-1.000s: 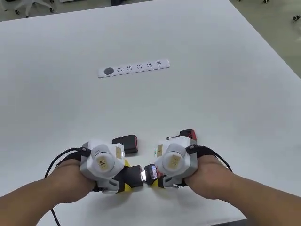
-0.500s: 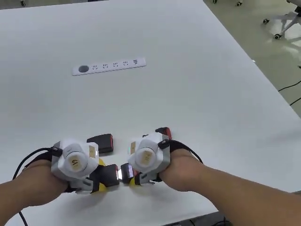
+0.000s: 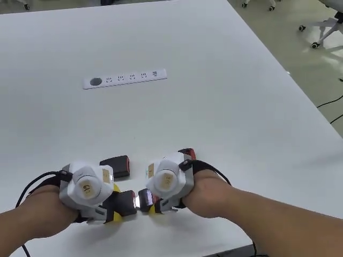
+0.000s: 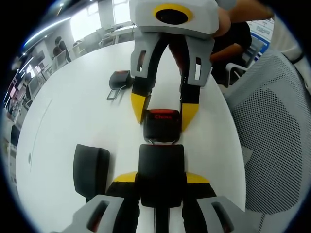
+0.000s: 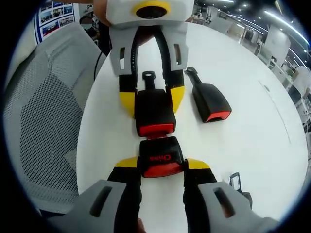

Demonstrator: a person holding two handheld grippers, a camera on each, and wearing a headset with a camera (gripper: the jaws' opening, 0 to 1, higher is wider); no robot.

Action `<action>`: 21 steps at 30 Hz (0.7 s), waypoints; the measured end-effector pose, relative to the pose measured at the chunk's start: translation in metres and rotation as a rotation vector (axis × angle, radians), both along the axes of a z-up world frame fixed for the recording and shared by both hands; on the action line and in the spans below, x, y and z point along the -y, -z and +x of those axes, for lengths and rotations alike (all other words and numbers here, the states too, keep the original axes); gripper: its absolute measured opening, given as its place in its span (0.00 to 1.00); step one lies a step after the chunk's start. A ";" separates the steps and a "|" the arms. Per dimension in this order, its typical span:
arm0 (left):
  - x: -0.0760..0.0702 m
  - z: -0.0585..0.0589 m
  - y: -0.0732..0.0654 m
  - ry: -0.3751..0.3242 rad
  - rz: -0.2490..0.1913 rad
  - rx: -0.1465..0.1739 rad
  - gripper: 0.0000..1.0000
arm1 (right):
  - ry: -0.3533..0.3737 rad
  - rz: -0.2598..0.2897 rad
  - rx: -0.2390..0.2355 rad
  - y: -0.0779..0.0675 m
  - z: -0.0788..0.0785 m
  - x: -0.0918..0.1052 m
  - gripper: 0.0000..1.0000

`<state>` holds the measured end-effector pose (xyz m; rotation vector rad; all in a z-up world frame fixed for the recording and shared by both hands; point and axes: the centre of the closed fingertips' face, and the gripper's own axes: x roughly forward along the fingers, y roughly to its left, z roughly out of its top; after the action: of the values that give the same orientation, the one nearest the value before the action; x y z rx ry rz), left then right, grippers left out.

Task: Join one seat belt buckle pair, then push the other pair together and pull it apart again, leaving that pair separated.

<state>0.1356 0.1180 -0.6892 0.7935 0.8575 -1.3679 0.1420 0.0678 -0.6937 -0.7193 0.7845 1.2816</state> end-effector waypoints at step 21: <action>0.000 0.002 -0.001 -0.008 -0.009 -0.007 0.33 | -0.014 0.005 -0.010 0.000 0.001 0.001 0.31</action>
<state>0.1377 0.1181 -0.6885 0.7778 0.8591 -1.3673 0.1429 0.0672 -0.6935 -0.7163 0.7857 1.3000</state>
